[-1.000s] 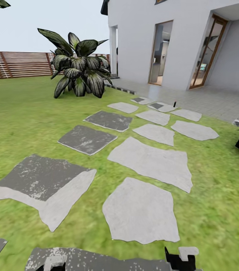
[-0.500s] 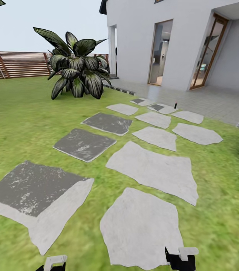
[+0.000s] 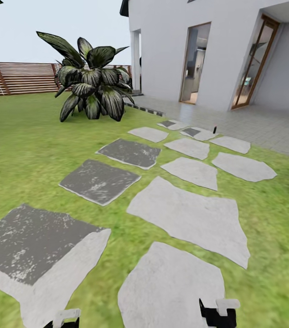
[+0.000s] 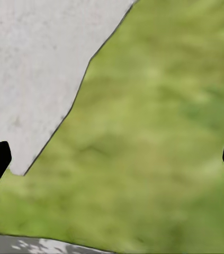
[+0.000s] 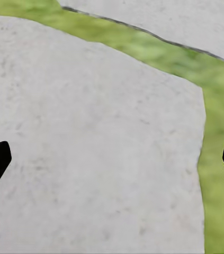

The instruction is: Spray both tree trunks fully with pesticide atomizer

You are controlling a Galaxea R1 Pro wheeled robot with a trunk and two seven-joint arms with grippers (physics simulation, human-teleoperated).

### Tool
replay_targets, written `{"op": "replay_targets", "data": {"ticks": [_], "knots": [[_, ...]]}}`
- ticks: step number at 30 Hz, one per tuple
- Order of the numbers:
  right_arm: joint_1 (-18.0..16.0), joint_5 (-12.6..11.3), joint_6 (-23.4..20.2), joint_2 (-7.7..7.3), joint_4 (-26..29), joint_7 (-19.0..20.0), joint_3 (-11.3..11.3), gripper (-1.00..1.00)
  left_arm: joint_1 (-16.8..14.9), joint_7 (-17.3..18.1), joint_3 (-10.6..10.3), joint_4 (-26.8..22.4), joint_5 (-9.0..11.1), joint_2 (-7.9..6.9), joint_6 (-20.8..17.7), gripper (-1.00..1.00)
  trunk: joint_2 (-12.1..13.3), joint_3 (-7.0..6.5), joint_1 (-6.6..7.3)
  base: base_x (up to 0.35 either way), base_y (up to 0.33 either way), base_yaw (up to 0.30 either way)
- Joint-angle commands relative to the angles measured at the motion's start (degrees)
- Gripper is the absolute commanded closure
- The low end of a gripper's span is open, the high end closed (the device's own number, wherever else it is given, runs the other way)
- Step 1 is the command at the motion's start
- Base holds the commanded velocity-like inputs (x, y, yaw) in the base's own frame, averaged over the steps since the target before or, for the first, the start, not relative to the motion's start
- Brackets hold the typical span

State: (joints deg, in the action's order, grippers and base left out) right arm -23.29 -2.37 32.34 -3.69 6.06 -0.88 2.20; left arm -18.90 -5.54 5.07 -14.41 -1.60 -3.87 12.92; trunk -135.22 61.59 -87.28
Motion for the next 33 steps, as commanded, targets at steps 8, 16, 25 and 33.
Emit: {"op": "replay_targets", "data": {"ticks": [8,16,25,33], "knots": [[0.0,0.0,0.0,0.00,0.0,0.0,0.0,-1.00,0.0,0.0,0.0,0.0,-0.1,0.00,0.0,-1.00,0.0,0.00,0.00,0.340,0.000,0.000],[0.0,0.0,0.0,0.00,0.0,0.0,0.0,-1.00,0.0,0.0,-0.1,0.0,-0.1,0.00,0.0,-1.00,0.0,0.00,0.00,0.340,0.000,0.000],[0.0,0.0,0.0,0.00,0.0,0.1,0.0,-1.00,0.0,0.0,-0.1,0.0,-0.2,0.00,0.0,-1.00,0.0,0.00,0.00,0.340,0.000,-0.042],[0.0,0.0,0.0,0.00,0.0,0.1,0.0,-1.00,0.0,0.0,-0.1,0.0,-0.2,0.00,0.0,-1.00,0.0,0.00,0.00,0.340,0.000,-0.277]]}}
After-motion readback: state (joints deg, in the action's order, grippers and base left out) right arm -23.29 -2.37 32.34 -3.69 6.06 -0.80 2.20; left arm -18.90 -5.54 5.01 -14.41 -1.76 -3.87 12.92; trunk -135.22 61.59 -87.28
